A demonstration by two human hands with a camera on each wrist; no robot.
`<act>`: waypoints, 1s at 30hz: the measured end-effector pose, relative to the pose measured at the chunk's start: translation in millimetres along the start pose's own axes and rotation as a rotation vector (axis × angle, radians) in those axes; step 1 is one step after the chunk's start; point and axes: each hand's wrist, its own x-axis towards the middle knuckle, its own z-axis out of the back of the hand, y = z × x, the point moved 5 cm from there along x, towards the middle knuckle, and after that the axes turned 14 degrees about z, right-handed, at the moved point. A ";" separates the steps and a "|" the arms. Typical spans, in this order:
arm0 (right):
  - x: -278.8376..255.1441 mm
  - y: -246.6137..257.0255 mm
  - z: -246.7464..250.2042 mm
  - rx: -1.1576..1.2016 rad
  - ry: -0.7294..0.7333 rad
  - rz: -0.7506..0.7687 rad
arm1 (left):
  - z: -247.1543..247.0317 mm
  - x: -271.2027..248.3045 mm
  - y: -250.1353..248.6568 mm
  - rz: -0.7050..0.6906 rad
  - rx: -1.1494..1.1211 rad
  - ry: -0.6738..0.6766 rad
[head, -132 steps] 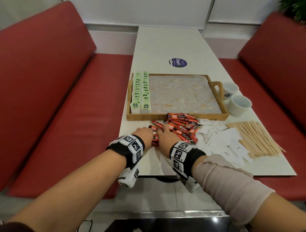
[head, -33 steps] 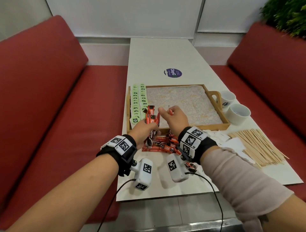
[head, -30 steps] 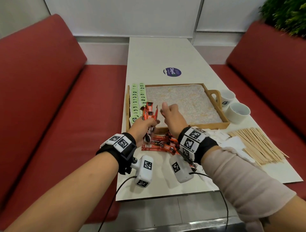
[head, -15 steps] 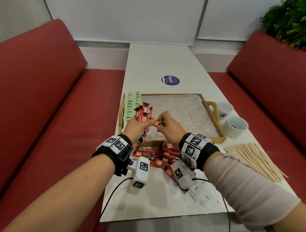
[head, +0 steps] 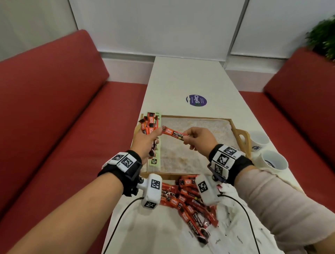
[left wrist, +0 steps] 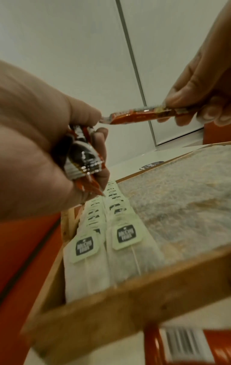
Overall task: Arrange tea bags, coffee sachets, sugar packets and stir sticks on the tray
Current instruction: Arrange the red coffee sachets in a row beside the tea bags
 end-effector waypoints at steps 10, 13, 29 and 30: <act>111.2 -44.1 9.4 -0.248 -0.058 -0.127 | -4.2 67.9 -2.9 0.081 0.004 -0.103; 138.2 -57.7 6.5 -0.303 -0.052 -0.183 | -15.2 78.8 -3.6 0.106 -0.064 -0.069; 183.7 -77.2 -14.2 -0.466 0.049 -0.242 | -25.3 111.0 -7.0 0.215 -0.091 -0.027; 184.2 -76.9 -14.5 -0.477 0.055 -0.237 | -25.2 111.2 -7.0 0.215 -0.089 -0.026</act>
